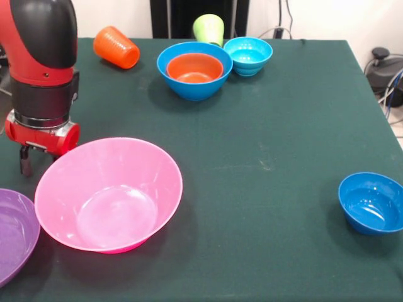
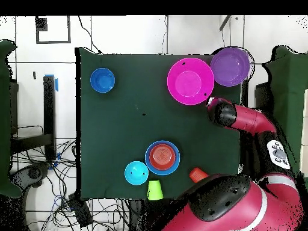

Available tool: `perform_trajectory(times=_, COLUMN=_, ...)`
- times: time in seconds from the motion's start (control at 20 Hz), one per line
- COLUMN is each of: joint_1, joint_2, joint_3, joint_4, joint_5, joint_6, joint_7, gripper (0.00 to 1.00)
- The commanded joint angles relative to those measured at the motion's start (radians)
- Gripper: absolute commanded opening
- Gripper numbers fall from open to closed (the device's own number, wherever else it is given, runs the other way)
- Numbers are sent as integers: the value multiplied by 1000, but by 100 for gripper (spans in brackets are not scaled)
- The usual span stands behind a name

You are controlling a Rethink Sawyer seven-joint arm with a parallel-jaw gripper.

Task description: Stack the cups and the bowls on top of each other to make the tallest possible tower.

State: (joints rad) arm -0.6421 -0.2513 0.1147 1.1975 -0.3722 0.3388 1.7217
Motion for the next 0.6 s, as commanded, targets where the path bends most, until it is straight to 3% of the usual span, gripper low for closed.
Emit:
perform_trajectory(times=0.05, joint_1=125, joint_2=173, joint_3=-38, joint_4=-12, joint_5=-47, joint_6=46, joint_7=86, gripper=100)
perform_trajectory(times=0.3, joint_1=81, joint_2=76, joint_3=-45, joint_4=71, joint_5=-63, joint_6=116, joint_7=-10, gripper=100)
perform_trajectory(times=0.6, joint_1=95, joint_2=26, joint_3=-94, joint_4=113, joint_5=-54, joint_6=139, joint_7=-2, gripper=100)
